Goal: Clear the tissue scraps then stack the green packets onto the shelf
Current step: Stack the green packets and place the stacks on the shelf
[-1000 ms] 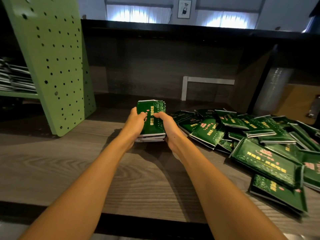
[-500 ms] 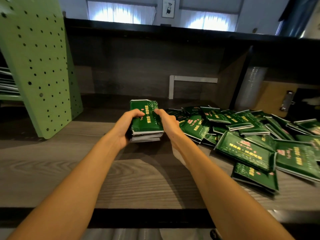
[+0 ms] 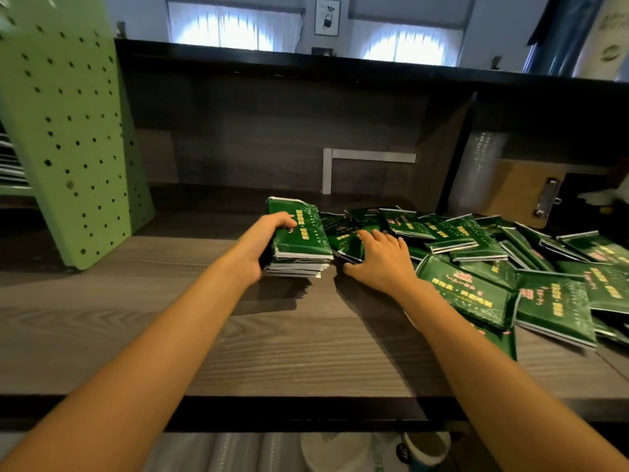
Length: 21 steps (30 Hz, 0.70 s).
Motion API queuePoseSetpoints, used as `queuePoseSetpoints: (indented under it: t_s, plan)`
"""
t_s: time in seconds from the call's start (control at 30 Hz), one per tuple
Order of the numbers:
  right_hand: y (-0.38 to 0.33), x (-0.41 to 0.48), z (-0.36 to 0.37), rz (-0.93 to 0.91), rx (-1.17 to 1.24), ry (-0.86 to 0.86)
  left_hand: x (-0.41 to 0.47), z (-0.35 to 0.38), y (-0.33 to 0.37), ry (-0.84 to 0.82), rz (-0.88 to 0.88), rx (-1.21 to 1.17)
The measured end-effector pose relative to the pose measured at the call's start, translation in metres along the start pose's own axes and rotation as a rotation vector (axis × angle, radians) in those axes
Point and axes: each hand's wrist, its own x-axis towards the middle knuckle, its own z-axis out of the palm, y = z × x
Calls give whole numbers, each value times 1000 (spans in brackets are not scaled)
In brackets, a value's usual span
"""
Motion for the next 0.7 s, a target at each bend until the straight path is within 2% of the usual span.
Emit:
queuePoseSetpoints:
  t_s: [0.1, 0.33, 0.63, 0.7]
  plan:
    - [0, 1, 3, -48, -52, 86, 2, 11, 4, 27, 10, -17]
    - [-4, -8, 0, -145, -70, 142, 12, 9, -7, 143, 39, 11]
    - [-9, -7, 0, -177, 47, 356, 14, -2, -5, 132, 26, 21]
    - [-9, -7, 1, -177, 44, 452, 12, -2, -5, 117, 21, 28]
